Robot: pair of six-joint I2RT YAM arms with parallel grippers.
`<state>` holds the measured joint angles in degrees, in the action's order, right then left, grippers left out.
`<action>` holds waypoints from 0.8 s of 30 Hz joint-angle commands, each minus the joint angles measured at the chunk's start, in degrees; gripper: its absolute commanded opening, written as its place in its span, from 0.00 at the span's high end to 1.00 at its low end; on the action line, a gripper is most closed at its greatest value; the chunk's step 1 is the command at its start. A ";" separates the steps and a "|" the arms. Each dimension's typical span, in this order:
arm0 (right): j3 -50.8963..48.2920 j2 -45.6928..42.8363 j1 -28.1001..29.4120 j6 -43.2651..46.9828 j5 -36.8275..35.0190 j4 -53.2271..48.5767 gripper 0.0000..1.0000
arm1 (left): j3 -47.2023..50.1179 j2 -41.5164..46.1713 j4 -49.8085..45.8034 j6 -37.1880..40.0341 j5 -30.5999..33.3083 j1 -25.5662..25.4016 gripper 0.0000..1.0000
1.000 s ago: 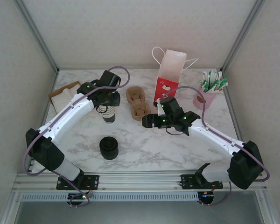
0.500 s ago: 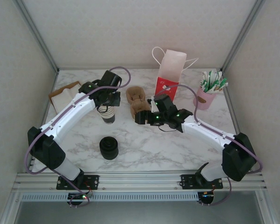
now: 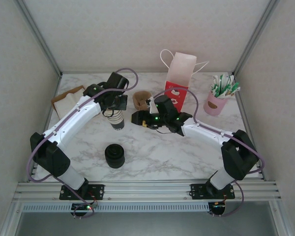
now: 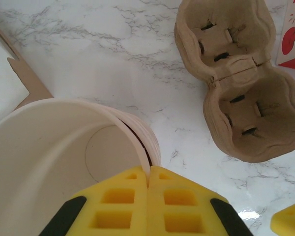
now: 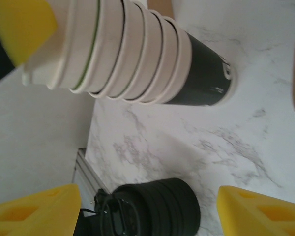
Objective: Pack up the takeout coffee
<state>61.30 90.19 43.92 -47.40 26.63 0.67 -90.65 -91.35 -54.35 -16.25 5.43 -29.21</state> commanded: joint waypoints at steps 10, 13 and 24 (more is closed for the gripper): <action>2.75 7.17 0.31 -8.63 4.27 15.54 0.31 | -3.89 -1.56 -2.58 0.96 0.80 -0.28 1.00; 2.56 8.20 0.29 -10.03 4.55 18.05 0.31 | -4.72 -1.69 -3.09 1.03 1.07 -0.41 1.00; 1.22 3.51 0.25 -5.10 -0.29 10.97 0.30 | -9.38 -1.07 -5.62 0.14 3.22 -1.06 1.00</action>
<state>62.28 97.62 43.92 -55.68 28.91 14.74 -96.82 -92.75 -57.56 -16.25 6.04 -29.43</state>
